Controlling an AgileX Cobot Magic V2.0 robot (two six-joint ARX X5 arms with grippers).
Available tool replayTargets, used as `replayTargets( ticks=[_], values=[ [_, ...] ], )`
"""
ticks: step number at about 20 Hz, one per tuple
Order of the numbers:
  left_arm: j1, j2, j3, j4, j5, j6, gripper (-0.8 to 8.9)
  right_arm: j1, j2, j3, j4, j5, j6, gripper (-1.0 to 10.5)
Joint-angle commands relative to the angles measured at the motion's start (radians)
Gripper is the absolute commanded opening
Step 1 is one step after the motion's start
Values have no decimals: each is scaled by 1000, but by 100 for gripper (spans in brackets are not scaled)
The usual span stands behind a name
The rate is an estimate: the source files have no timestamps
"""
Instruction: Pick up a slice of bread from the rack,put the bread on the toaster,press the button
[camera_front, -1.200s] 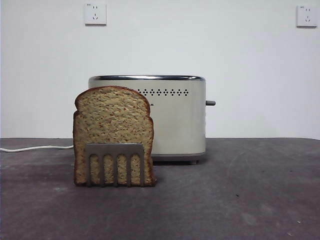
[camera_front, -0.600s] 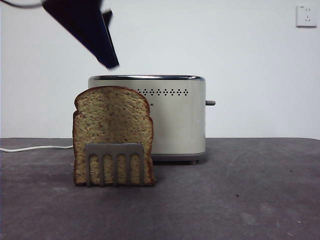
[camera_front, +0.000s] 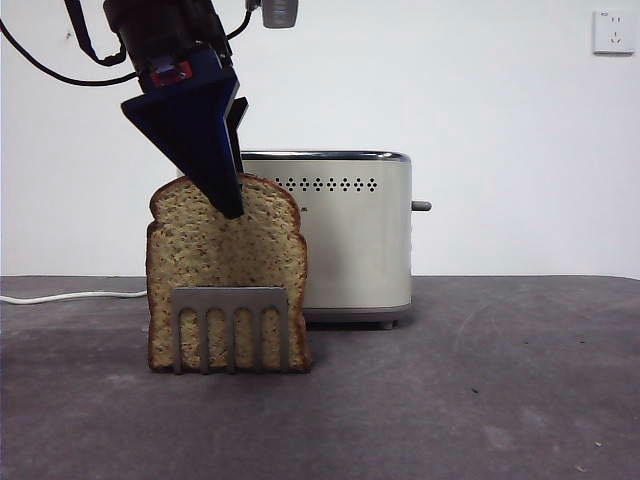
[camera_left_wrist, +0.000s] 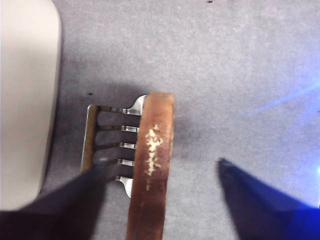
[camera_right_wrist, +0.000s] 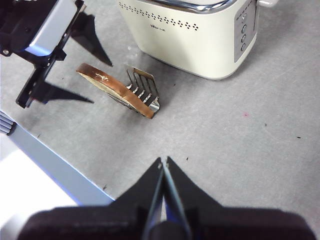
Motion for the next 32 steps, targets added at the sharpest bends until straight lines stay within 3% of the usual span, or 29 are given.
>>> replayTargets(
  ticks=[1,11,15,21,26,32],
  values=[
    [-3,0,2,-4,2,8,-12,3,0,1,4,0,-8,-11],
    [-3,-28,22,-37,2,8,-9,3,0,1,4,0,-8,-11],
    [-3,-39,130,-107,2,8,-9,3,0,1,4,0,-8,-11],
    [-3,-39,429,-193,0,8,-9,3,1,1,4,0,-8,-11],
    [-2,-39,566,-80,-133,51,-9,3,1,1,4,0,-8,-11],
    [12,-12,566,-11,-155,144,-9,3,10,1,4,0,-8,-11]
  ],
)
